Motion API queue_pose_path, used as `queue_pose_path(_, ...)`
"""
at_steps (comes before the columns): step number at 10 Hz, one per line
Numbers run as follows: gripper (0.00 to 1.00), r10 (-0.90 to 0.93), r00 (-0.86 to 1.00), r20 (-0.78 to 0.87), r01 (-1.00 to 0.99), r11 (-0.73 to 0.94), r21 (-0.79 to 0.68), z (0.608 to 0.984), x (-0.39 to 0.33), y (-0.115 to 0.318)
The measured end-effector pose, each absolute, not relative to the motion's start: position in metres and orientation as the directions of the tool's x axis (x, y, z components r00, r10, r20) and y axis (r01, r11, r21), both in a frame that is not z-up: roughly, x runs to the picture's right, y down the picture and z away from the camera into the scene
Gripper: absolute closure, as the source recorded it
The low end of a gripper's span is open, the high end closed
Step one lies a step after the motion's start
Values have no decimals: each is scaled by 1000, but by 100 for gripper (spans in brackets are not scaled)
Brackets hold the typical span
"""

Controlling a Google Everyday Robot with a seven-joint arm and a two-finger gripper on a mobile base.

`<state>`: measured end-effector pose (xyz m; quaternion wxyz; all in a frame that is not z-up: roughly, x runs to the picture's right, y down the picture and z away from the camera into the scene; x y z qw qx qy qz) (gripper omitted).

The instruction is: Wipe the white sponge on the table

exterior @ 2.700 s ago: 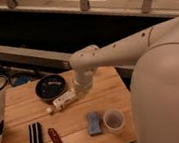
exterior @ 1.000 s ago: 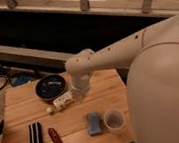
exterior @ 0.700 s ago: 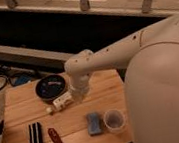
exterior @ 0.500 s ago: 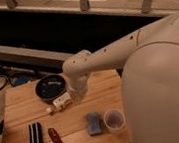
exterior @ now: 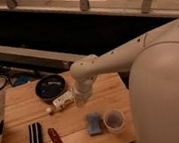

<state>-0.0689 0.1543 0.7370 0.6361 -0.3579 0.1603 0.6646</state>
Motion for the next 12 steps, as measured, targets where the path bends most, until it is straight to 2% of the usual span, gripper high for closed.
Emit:
queue_pose_path(2,69,693,32,-721,-952,-198,-233,741,-62,184)
queue_pose_path(5,39,660,0,-751,-953,-228,-200,742,-52,204)
queue_pose_path(7,34,636,-18,-771,-962,-220,-159,746,-38,209)
queue_pose_path(12,34,588,-68,-806,-969,-231,-86,768,0,214)
